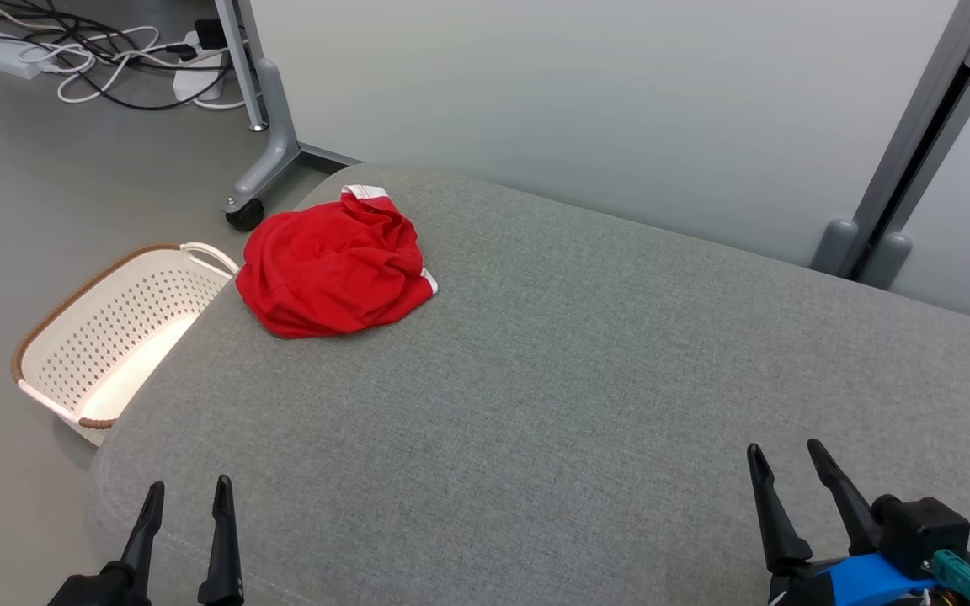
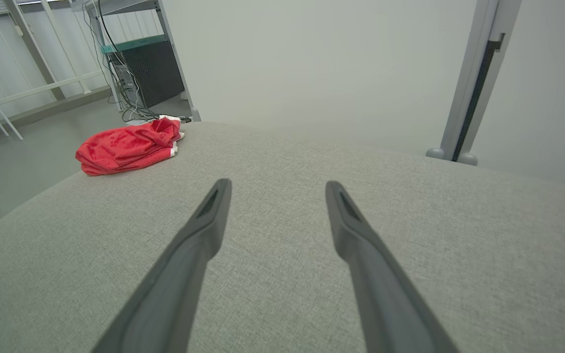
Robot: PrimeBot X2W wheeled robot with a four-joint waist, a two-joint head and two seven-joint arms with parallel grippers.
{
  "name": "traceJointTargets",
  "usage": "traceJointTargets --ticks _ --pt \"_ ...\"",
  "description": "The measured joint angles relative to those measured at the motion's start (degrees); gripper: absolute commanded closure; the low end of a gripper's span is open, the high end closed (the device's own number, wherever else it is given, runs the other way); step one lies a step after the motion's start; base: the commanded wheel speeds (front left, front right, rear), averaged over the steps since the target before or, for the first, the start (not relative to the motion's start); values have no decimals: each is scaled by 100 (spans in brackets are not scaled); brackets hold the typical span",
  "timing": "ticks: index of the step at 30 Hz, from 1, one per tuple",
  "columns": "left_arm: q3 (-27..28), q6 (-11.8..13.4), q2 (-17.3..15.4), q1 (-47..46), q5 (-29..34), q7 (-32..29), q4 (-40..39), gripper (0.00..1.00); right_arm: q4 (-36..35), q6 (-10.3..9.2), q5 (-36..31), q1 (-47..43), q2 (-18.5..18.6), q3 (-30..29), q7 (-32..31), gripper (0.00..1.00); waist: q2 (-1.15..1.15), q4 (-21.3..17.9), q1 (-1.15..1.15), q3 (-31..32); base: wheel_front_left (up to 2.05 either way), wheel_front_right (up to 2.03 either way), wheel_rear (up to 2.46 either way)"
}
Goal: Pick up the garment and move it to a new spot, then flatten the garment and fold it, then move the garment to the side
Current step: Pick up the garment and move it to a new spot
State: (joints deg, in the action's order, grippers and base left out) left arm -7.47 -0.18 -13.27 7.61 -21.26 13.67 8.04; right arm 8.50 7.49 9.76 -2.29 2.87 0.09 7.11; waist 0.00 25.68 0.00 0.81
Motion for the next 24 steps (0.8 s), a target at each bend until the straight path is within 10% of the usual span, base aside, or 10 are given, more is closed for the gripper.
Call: traceJointTargets --ticks 24 --pt "220 -99 -538 -878 -492 -1087 -765 0 -174 0 -64 194 0 113 -60 0 0 -169 0 -526 0 0 0"
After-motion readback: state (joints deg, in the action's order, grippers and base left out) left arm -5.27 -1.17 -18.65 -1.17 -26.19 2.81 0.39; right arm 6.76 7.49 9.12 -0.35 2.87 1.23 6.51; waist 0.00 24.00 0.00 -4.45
